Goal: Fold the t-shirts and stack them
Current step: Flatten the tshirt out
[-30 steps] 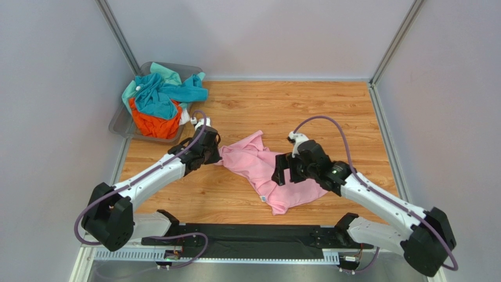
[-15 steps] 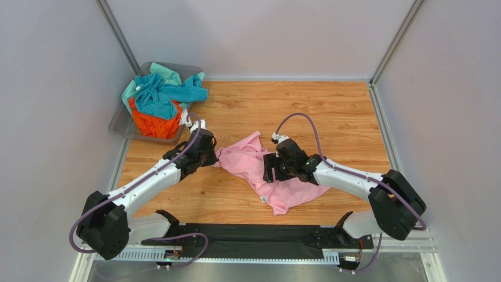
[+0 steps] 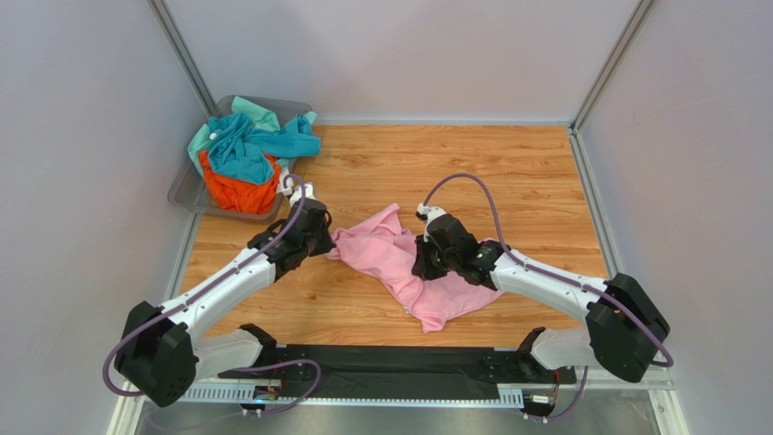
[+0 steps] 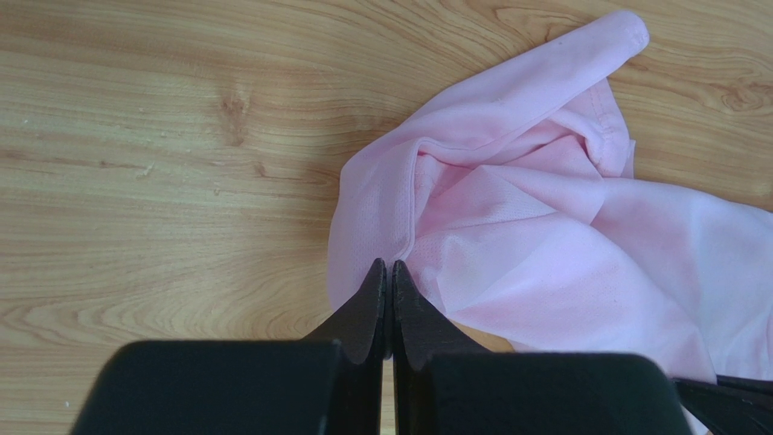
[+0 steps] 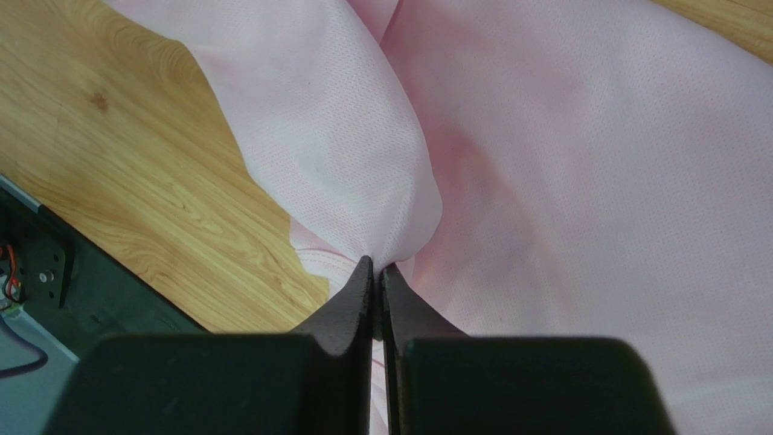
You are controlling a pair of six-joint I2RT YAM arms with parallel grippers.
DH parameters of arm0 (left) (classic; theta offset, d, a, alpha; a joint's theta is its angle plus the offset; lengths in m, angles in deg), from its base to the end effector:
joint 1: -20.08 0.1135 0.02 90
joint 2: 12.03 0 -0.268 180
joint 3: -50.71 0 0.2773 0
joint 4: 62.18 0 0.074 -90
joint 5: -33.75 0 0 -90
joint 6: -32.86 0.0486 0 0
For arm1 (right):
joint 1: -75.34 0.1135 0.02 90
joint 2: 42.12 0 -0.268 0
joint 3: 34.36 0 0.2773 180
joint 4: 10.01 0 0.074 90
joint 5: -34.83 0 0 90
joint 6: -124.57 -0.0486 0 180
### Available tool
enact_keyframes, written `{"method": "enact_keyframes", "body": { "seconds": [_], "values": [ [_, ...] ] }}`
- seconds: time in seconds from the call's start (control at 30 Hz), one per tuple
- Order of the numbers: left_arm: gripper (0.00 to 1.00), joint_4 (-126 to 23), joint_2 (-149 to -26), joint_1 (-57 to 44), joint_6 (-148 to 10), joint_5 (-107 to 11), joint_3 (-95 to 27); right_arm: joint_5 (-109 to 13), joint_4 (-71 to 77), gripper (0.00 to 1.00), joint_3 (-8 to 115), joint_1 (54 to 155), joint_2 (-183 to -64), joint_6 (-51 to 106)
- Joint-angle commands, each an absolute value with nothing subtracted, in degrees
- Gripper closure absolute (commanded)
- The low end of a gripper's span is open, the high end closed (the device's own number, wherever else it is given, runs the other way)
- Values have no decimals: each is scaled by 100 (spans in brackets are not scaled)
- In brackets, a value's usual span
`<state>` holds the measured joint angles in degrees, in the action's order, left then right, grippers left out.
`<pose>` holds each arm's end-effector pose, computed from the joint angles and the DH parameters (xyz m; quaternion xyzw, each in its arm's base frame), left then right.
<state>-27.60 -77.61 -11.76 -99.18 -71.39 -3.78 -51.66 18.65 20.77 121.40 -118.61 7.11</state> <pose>0.2325 -0.1294 0.2177 -0.1311 0.9100 -0.1272 0.3722 0.2021 0.2140 0.1792 -0.1621 0.9253 0.2276 0.2565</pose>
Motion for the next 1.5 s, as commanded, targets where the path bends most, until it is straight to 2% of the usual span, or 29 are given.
{"method": "enact_keyframes", "body": {
  "seconds": [0.0,0.13,0.3,0.47,0.53,0.67,0.87,1.0,1.13,1.23,1.37,1.43,1.47],
  "values": [
    [100,-2754,-7576,-1148,-9977,-7216,-344,-5305,2067,100,2085,12236,-11534,881],
    [100,-2745,-7409,-1148,-9801,-7146,-502,-6095,2839,100,2532,12412,-11227,1285],
    [100,-2745,-6760,-1148,-9494,-7084,-1125,-7203,3807,100,3445,12447,-10305,1820],
    [100,-2868,-6328,-1157,-8985,-6655,-2126,-7249,4361,100,4535,12456,-9583,2349],
    [100,-2833,-6257,-1157,-8896,-6278,-2513,-7065,4519,100,5212,12456,-9434,2595],
    [100,-2920,-6038,-1192,-8738,-5723,-3540,-5829,4721,100,6293,12456,-9126,2894],
    [100,-3097,-5879,-1227,-8650,-4572,-4720,-4281,4836,100,7980,12465,-9327,2912],
    [100,-3079,-5721,-1227,-8571,-4491,-5160,-4093,5108,100,8720,12456,-9635,2912],
    [100,-3079,-5703,-1227,-8404,-4623,-5319,-4698,5355,100,9107,12456,-9889,2938],
    [100,-3070,-6027,-1218,-8272,-4763,-5302,-5926,5346,100,9099,12456,-10056,3061],
    [100,-3000,-6809,-1227,-7983,-5369,-5231,-8235,5320,100,8810,12316,-10557,3299],
    [100,-2921,-7500,-1218,-7842,-5983,-5266,-8094,5320,100,8476,11371,-11012,3089],
    [100,-2877,-7792,-1218,-7719,-6229,-5275,-7039,5268,100,8327,10853,-11189,2949]
  ]
}}
